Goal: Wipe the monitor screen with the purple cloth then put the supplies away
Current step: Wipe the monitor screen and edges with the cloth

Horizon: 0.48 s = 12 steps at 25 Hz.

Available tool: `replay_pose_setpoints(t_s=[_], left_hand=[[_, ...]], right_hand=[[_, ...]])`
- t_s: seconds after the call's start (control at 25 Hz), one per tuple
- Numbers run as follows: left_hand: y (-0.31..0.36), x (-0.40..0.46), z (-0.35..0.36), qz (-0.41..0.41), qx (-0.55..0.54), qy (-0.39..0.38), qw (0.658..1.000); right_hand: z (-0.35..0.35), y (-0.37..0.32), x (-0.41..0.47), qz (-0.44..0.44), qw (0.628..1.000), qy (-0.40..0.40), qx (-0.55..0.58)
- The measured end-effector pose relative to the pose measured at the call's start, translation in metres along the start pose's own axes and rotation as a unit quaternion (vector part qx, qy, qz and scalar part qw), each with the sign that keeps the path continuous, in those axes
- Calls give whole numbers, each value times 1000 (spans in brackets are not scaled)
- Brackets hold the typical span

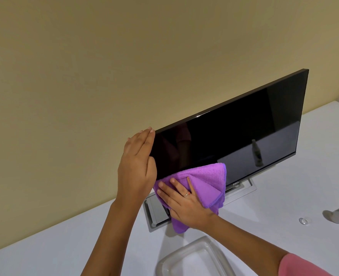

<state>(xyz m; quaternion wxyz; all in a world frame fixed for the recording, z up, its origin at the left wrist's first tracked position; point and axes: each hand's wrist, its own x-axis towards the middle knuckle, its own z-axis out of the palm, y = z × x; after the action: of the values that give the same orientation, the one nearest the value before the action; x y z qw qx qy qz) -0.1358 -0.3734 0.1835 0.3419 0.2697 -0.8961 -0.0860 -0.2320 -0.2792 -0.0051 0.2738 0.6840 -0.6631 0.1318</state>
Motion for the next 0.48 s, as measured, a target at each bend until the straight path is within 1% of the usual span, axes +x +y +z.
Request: replay_pose_setpoints(t_s=[0.12, 0.16, 0.2, 0.24, 0.32, 0.36, 0.4, 0.48], left_hand=[[-1, -1, 1, -1, -6, 4, 1000], [-1, -1, 1, -1, -6, 4, 1000], [-1, -1, 1, -1, -7, 4, 1000], [-1, 0, 1, 0, -7, 4, 1000], [-1, 0, 1, -1, -8, 4, 1000], [0, 0, 2, -4, -9, 5, 1000], [0, 0, 2, -6, -12, 7, 1000], [0, 0, 3, -12, -18, 11, 1000]], right_hand=[[6, 4, -26, -42, 998, -34, -12], [6, 9, -32, -44, 998, -45, -18], [3, 17, -35, -31, 998, -56, -24], [0, 25, -37, 1, 997, -66, -28], [-7, 41, -40, 112, 991, -77, -17], [-11, 48, -40, 181, 980, -81, -3], [-15, 53, -40, 255, 963, -84, 19], [-22, 61, -32, 403, 907, -66, 99]])
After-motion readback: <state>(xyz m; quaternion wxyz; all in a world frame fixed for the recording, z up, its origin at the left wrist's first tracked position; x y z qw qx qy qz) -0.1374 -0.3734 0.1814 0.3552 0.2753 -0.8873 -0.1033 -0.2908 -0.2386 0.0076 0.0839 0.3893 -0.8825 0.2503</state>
